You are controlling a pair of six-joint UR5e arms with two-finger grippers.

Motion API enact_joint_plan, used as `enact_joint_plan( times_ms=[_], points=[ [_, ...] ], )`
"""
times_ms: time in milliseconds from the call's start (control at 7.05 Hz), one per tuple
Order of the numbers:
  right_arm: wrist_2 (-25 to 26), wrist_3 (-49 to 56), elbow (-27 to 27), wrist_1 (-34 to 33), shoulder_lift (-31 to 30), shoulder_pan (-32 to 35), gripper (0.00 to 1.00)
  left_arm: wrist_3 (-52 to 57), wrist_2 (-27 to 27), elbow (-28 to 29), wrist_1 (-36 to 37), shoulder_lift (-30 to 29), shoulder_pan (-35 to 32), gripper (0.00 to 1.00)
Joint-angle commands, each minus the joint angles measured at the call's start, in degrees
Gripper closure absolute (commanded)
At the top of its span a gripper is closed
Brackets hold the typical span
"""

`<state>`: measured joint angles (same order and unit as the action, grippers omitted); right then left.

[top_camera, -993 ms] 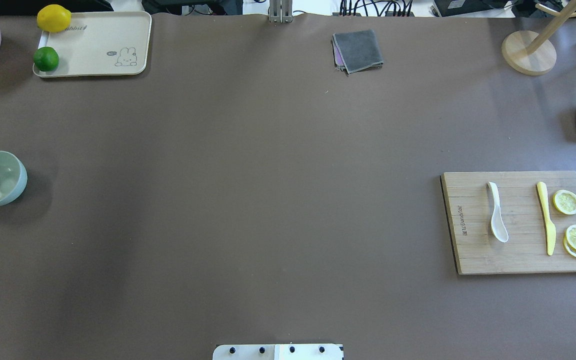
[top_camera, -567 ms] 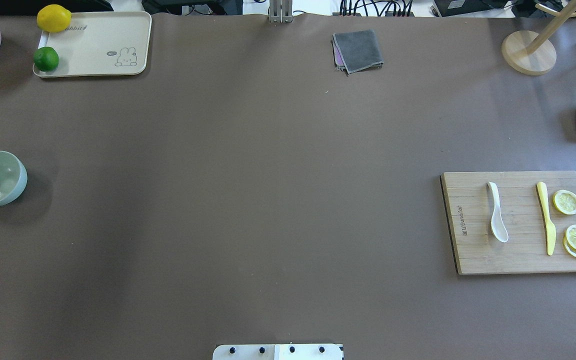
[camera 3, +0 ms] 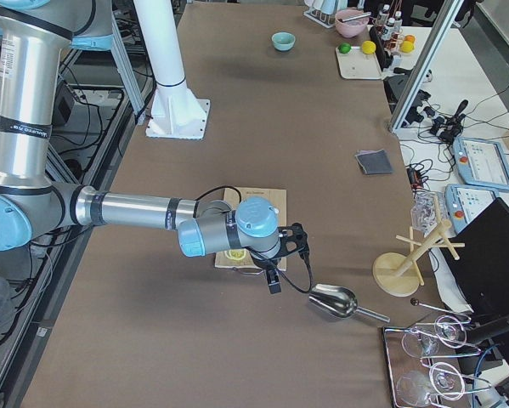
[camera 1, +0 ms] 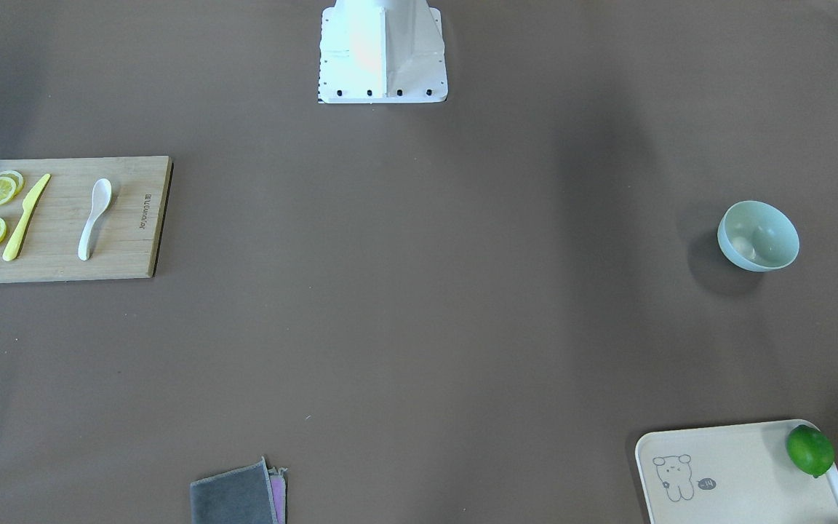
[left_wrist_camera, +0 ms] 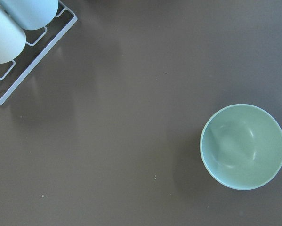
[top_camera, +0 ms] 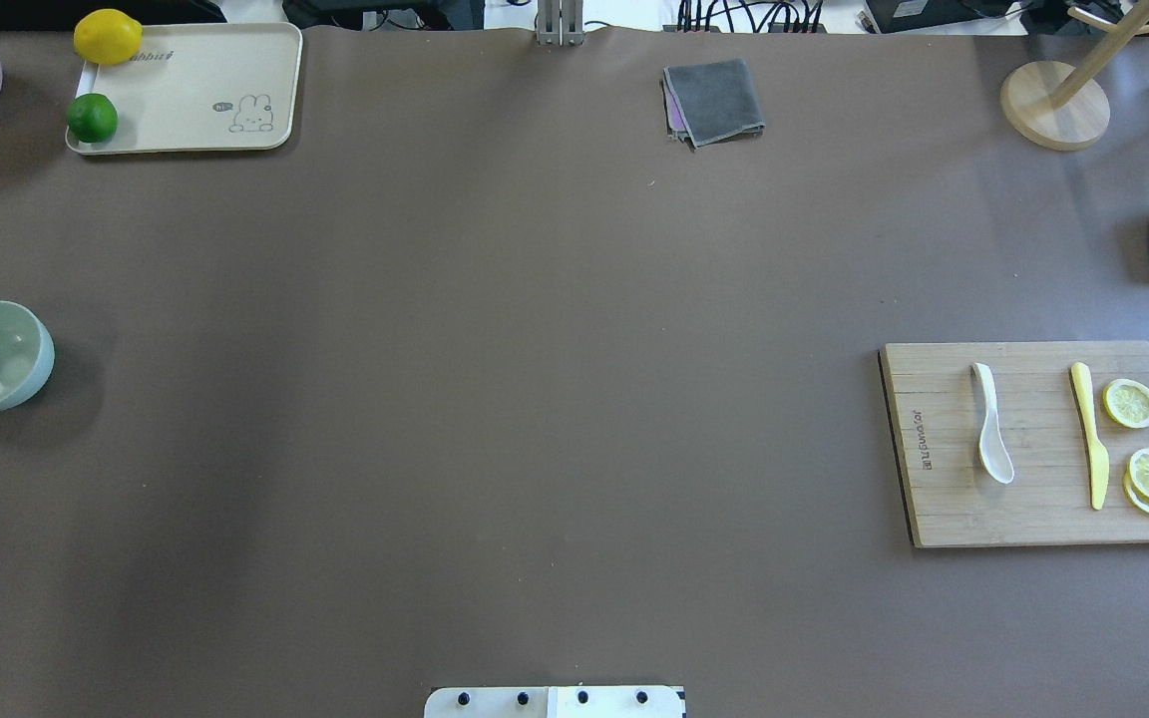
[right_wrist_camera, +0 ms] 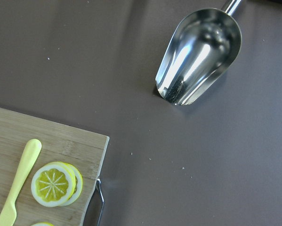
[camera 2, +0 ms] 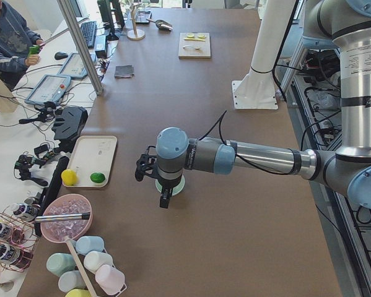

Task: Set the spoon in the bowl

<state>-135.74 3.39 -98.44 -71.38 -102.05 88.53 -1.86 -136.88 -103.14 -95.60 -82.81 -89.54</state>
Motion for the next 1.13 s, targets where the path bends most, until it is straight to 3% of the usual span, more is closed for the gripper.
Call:
enact_joint_plan(
  times_ms=[0,142,426,709,993],
  points=[
    [-0.31,-0.49,0.18,1.33,-0.08,-0.82,0.0,-6.65,-0.32,7.3,-12.62,-1.3,5.5,0.03],
    [-0.23,-0.58,0.18,1.33,0.09,-1.25,0.0,-7.71,-0.32,10.21,-14.68,-2.69,6.82,0.03],
    [-0.83,-7.65,-0.43,1.68,0.88,-3.44,0.0,-13.05,-0.32,10.59,-15.83,-2.88,12.43,0.03],
    [-2.33,-8.13,-0.96,1.6,2.37,-5.9,0.0,-18.15,0.29,11.29,-19.17,-2.88,16.92,0.03],
    [-4.35,-9.27,-0.87,1.77,2.38,-6.79,0.0,-19.05,3.98,16.63,-25.3,-3.4,17.91,0.03]
  ],
)
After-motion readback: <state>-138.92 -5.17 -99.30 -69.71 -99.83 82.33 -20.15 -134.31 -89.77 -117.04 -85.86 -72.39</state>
